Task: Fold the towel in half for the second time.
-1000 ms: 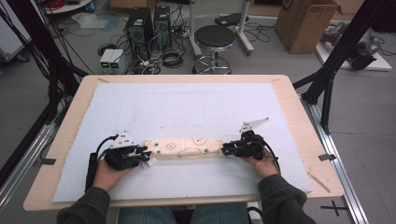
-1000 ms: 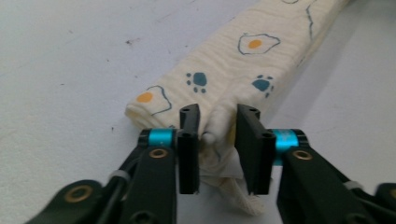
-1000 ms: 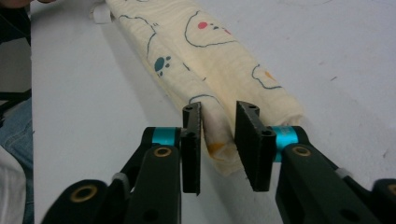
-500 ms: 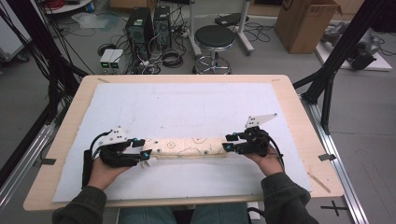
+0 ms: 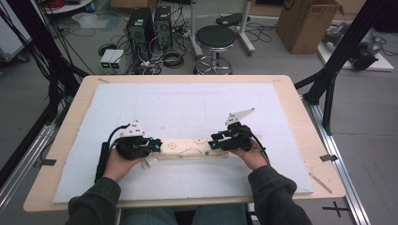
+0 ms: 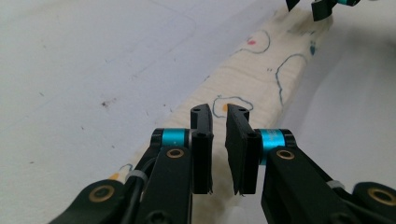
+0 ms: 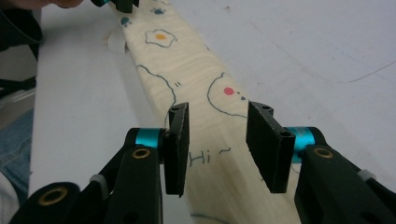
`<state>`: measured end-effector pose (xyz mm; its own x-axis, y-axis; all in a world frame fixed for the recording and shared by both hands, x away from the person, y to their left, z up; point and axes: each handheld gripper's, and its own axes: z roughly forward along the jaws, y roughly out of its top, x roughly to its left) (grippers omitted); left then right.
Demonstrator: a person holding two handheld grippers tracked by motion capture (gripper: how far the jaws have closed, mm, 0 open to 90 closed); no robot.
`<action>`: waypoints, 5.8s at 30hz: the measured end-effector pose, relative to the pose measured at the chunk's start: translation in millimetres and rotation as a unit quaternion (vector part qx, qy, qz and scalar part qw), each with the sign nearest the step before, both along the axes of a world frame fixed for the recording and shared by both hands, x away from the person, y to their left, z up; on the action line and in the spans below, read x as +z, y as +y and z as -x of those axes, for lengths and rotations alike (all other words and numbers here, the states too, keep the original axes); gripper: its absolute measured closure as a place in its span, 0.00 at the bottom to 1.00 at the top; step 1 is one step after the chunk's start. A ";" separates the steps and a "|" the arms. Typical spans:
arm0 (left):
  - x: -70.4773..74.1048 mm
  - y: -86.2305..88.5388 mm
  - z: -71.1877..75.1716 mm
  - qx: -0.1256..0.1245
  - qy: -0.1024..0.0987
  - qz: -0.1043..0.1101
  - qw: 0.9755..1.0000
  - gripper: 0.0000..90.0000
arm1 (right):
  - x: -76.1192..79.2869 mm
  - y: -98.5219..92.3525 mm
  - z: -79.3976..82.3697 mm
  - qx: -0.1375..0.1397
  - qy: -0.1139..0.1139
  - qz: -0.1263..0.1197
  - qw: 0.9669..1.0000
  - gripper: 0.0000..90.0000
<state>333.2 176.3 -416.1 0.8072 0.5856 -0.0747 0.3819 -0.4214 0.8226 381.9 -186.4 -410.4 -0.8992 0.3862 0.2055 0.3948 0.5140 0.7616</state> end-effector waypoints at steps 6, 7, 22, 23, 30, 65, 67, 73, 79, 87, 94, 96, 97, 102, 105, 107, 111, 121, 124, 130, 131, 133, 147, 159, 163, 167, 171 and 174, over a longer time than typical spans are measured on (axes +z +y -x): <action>-10.0 0.2 -4.2 -0.001 0.017 -0.024 1.000 0.86 | -11.5 10.7 -1.3 0.012 0.007 0.041 0.999 0.64; -11.5 0.8 -4.0 -0.002 0.018 -0.026 1.000 0.86 | -13.4 11.1 -1.2 0.010 0.004 0.045 0.999 0.64; -19.1 11.0 -2.1 0.011 0.022 -0.058 0.998 0.60 | -20.5 -12.0 7.6 -0.004 -0.024 0.074 0.997 0.53; -19.2 11.2 -1.8 0.013 0.022 -0.057 0.998 0.60 | -20.8 -14.6 8.3 -0.005 -0.027 0.073 0.997 0.53; -20.6 10.3 -1.2 0.013 0.020 -0.062 0.998 0.59 | -22.7 -24.6 14.3 -0.010 -0.040 0.074 0.996 0.51; -10.4 34.7 -23.9 0.107 0.037 0.001 0.994 0.55 | -10.0 -41.9 -9.1 -0.102 0.006 0.012 0.995 0.51; -13.2 35.0 -26.3 0.109 0.047 -0.005 0.993 0.56 | -13.9 -43.0 -13.1 -0.109 0.021 0.016 0.994 0.53; -20.6 33.0 -30.3 0.099 0.079 -0.014 0.992 0.60 | -23.3 -42.7 -19.7 -0.113 0.060 0.030 0.991 0.61; -22.4 31.2 -29.8 0.085 0.087 -0.019 0.992 0.75 | -28.0 -37.2 -20.8 -0.093 0.071 0.039 0.992 0.74; -19.1 30.3 -27.6 0.077 0.072 -0.021 0.994 0.91 | -25.0 -34.6 -18.4 -0.082 0.061 0.045 0.994 0.88; -13.7 31.1 -30.3 0.093 0.056 -0.010 0.994 0.91 | -17.0 -35.5 -19.7 -0.086 0.051 0.043 0.994 0.88; -12.0 30.7 -32.3 0.099 0.049 -0.009 0.994 0.91 | -15.5 -35.3 -22.5 -0.090 0.049 0.044 0.994 0.88; -11.2 30.4 -33.9 0.102 0.048 -0.008 0.994 0.91 | -14.5 -35.2 -23.8 -0.092 0.048 0.044 0.994 0.88; -6.6 27.8 -43.8 0.113 0.043 -0.008 0.993 0.91 | -10.4 -33.5 -31.7 -0.103 0.043 0.049 0.992 0.88; -5.9 26.7 -49.4 0.123 0.039 0.001 0.992 0.91 | -9.7 -34.4 -38.2 -0.112 0.041 0.048 0.992 0.88; -6.9 27.1 -52.5 0.129 0.036 0.000 0.991 0.91 | -10.2 -35.5 -42.1 -0.118 0.040 0.046 0.991 0.88; -8.0 25.7 -60.0 0.134 0.038 -0.011 0.990 0.92 | -8.8 -35.2 -50.6 -0.126 0.039 0.044 0.990 0.88; -2.6 20.1 -79.3 0.157 0.030 -0.007 0.987 0.92 | -11.3 -37.7 -69.0 -0.151 0.038 0.033 0.987 0.88; -4.1 17.8 -83.9 0.164 0.034 -0.006 0.986 0.91 | -12.0 -38.2 -73.5 -0.161 0.038 0.035 0.986 0.88; -9.7 15.8 -89.8 0.177 0.043 -0.012 0.983 0.79 | -17.9 -39.1 -78.2 -0.170 0.040 0.038 0.984 0.83; -9.9 16.7 -89.9 0.179 0.044 -0.010 0.983 0.76 | -18.4 -39.9 -78.9 -0.172 0.037 0.037 0.984 0.82; -8.5 18.8 -89.3 0.175 0.043 -0.007 0.984 0.75 | -17.0 -42.4 -78.5 -0.174 0.039 0.027 0.984 0.79; 7.4 18.0 -76.6 0.145 0.031 0.028 0.989 0.63 | -2.2 -46.0 -68.4 -0.178 0.027 -0.014 0.984 0.58; 11.3 25.6 -65.5 0.141 0.026 0.050 0.988 0.60 | 6.8 -43.7 -60.2 -0.183 0.012 -0.028 0.983 0.44; 12.3 27.5 -63.3 0.139 0.026 0.052 0.989 0.59 | 9.5 -43.6 -57.5 -0.186 0.008 -0.028 0.982 0.40; 14.9 28.6 -61.4 0.133 0.022 0.052 0.989 0.58 | 11.7 -44.2 -55.3 -0.189 0.005 -0.030 0.982 0.34; 17.6 28.4 -58.2 0.130 0.019 0.055 0.990 0.54 | 14.0 -45.2 -53.0 -0.187 0.004 -0.034 0.982 0.32; 18.8 28.2 -55.6 0.129 0.017 0.060 0.990 0.54 | 16.1 -45.3 -51.1 -0.185 0.000 -0.035 0.982 0.30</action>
